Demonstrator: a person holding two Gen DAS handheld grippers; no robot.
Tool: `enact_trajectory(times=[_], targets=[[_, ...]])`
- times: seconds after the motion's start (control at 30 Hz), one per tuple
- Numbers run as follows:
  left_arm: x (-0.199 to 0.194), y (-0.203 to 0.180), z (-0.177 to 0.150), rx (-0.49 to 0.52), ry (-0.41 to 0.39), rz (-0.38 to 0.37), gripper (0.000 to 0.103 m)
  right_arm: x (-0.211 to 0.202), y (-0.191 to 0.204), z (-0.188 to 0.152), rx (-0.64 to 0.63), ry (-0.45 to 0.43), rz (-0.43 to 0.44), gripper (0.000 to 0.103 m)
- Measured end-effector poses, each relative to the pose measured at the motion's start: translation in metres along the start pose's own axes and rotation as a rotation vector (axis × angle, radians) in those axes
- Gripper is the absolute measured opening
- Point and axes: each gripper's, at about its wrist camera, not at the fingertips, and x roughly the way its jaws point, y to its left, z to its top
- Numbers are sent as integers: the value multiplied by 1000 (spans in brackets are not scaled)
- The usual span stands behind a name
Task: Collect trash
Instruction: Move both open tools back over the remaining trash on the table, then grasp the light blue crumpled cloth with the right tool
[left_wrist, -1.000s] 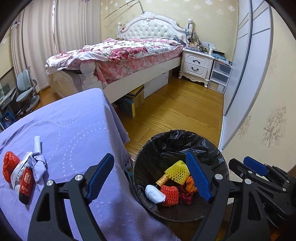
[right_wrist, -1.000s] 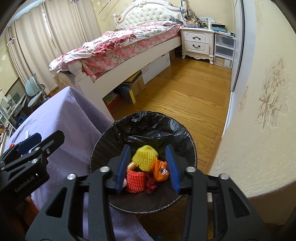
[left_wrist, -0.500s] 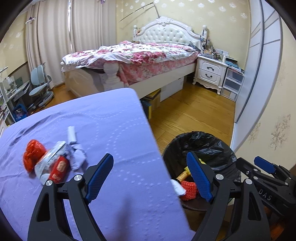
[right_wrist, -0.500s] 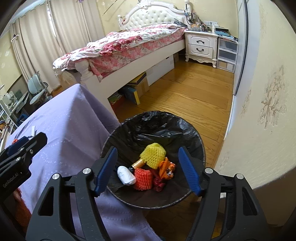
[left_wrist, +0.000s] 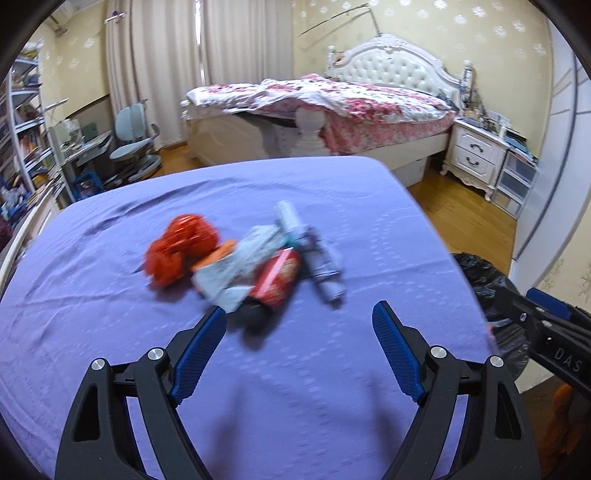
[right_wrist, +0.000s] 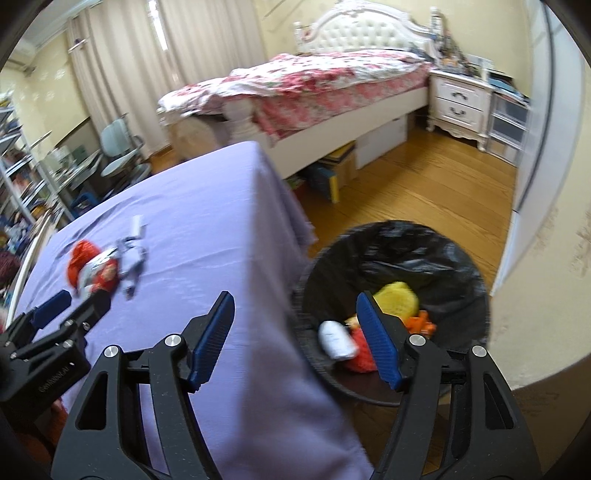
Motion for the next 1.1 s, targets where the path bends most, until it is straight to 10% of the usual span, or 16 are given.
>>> enact_trajectory(times=[0.43,1.1], targets=[[7,94,-14,-141,53,164,81,33,93,1,-168,45,62,67],[15,133,-13,-210,63,163,81,70,139,25,-202,67,73,56]])
